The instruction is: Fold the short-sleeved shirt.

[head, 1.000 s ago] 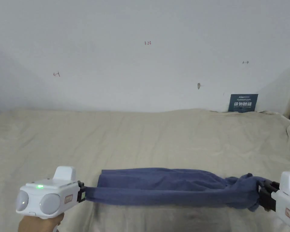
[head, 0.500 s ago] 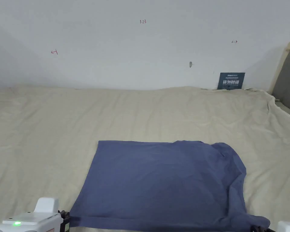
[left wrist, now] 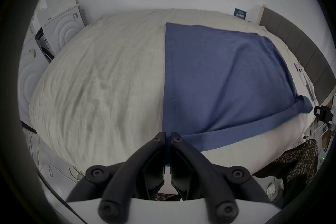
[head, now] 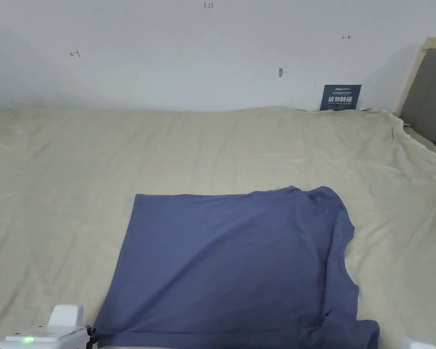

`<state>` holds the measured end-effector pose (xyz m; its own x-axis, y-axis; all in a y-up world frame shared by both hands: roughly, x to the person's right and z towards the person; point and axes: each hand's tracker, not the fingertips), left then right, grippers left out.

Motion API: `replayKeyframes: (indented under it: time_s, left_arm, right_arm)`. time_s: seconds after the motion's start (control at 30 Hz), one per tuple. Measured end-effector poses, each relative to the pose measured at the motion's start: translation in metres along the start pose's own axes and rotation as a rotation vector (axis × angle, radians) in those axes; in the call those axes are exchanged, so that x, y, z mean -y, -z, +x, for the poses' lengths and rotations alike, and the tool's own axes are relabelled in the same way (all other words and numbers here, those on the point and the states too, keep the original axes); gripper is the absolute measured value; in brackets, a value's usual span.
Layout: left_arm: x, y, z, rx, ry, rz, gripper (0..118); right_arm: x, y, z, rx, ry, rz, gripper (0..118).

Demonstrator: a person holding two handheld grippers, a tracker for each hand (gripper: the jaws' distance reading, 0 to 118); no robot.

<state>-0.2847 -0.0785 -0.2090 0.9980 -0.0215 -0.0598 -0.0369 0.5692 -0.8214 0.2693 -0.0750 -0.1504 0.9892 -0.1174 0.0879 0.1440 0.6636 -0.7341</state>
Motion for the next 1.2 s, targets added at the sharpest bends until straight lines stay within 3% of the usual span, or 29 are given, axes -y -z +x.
replayKeyframes:
  time_s: [0.17, 0.3, 0.37, 0.4, 0.43, 0.47, 0.5, 0.53, 0.57, 0.6, 0.7, 0.9, 1.0, 1.07, 1.1, 1.13, 1.2]
  left_arm:
    - [0.01, 0.012, 0.007, -0.015, -0.031, -0.036, 4]
    - [0.013, 0.016, 0.013, -0.022, -0.008, -0.044, 11]
    - [0.013, 0.016, 0.015, -0.032, -0.001, -0.048, 31]
    - [0.012, 0.014, 0.016, -0.063, -0.006, -0.041, 49]
    - [0.012, 0.012, 0.016, -0.094, -0.015, -0.033, 80]
    - [0.011, 0.008, 0.016, -0.105, -0.033, -0.013, 99]
    - [0.01, 0.003, 0.014, -0.105, -0.051, 0.016, 111]
    - [0.008, -0.004, 0.013, -0.087, -0.072, 0.051, 118]
    - [0.005, -0.012, 0.012, -0.062, -0.082, 0.095, 118]
    - [0.0, -0.022, 0.01, -0.046, -0.089, 0.121, 118]
    - [-0.016, -0.05, 0.008, -0.021, -0.122, 0.174, 118]
    - [-0.048, -0.113, 0.01, -0.03, -0.133, 0.384, 117]
    - [-0.054, -0.136, 0.015, -0.056, -0.127, 0.494, 106]
    - [-0.053, -0.147, 0.02, -0.061, -0.1, 0.575, 77]
    - [-0.052, -0.151, 0.023, -0.073, -0.077, 0.602, 62]
    - [-0.051, -0.152, 0.027, -0.085, -0.058, 0.621, 39]
    - [-0.048, -0.154, 0.032, -0.083, -0.036, 0.628, 8]
  right_arm:
    - [0.016, 0.027, 0.015, 0.023, 0.085, -0.102, 3]
    - [0.016, 0.019, 0.013, 0.013, 0.083, -0.074, 3]
    - [0.011, 0.014, 0.011, -0.005, 0.086, -0.052, 3]
    - [0.007, 0.011, 0.01, -0.011, 0.089, -0.04, 4]
    - [0.002, 0.007, 0.009, -0.03, 0.087, -0.025, 5]
    - [-0.003, 0.002, 0.007, -0.041, 0.081, -0.009, 11]
    - [-0.009, -0.002, 0.005, -0.04, 0.076, 0.0, 25]
    - [-0.016, -0.007, 0.003, -0.05, 0.071, 0.015, 56]
    - [-0.023, -0.013, 0.001, -0.062, 0.068, 0.035, 77]
    - [-0.03, -0.02, -0.001, -0.09, 0.07, 0.077, 89]
    - [-0.055, -0.044, -0.008, -0.123, 0.062, 0.158, 91]
    - [-0.098, -0.086, -0.024, -0.15, 0.002, 0.35, 109]
    - [-0.109, -0.1, -0.032, -0.155, -0.011, 0.414, 108]
    - [-0.112, -0.107, -0.039, -0.131, -0.035, 0.457, 97]
    - [-0.112, -0.109, -0.042, -0.115, -0.052, 0.479, 83]
    - [-0.112, -0.111, -0.044, -0.093, -0.062, 0.501, 57]
    - [-0.112, -0.119, -0.052, -0.071, -0.074, 0.522, 15]
